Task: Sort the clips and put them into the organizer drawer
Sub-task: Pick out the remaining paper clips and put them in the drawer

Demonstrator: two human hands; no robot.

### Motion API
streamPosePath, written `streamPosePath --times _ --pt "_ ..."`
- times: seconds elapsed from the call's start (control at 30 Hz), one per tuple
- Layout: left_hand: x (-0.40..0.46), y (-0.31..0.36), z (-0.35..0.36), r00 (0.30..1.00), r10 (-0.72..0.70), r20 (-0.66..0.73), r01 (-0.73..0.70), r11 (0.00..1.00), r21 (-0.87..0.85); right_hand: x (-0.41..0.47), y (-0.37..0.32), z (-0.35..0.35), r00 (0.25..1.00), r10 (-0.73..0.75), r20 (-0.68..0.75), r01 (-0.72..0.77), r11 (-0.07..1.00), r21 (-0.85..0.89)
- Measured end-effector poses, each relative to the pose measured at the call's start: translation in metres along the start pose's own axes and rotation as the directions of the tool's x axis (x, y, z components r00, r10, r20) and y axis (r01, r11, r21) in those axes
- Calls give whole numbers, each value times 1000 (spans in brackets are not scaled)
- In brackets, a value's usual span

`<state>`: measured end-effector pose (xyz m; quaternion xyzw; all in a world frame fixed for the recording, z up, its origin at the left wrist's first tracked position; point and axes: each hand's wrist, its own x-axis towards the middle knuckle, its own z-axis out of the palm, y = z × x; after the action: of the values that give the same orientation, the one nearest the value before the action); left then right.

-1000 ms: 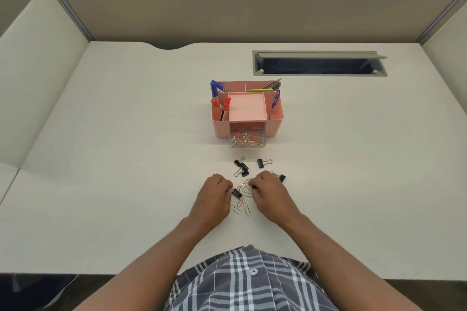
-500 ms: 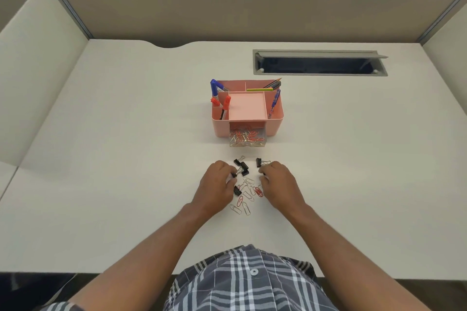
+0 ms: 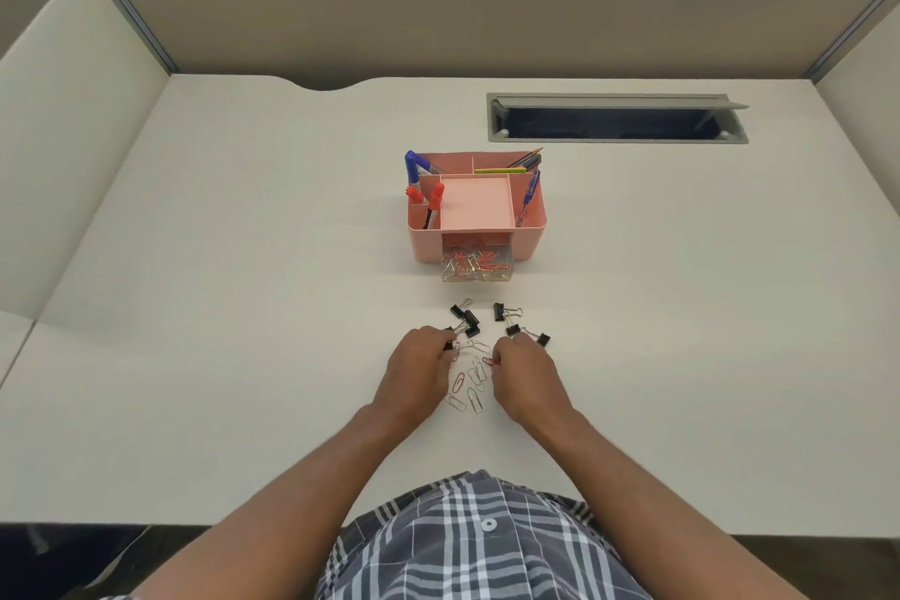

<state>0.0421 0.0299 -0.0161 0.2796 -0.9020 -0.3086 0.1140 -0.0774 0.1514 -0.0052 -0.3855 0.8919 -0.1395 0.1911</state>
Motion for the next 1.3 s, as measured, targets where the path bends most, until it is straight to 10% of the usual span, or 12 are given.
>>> streamPosePath --times 0.43,0.7,1.3 --pt "16 -15 -12 972 -229 -43 231 971 53 2 7 -6 1000 2 -18 0 993 119" --pt "4 -2 -5 996 -51 -75 56 996 71 29 -13 -56 972 9 -234 99 890 445" --pt "-36 -10 -3 996 -2 -91 7 998 58 53 -23 -77 924 -236 -302 322 904 280"
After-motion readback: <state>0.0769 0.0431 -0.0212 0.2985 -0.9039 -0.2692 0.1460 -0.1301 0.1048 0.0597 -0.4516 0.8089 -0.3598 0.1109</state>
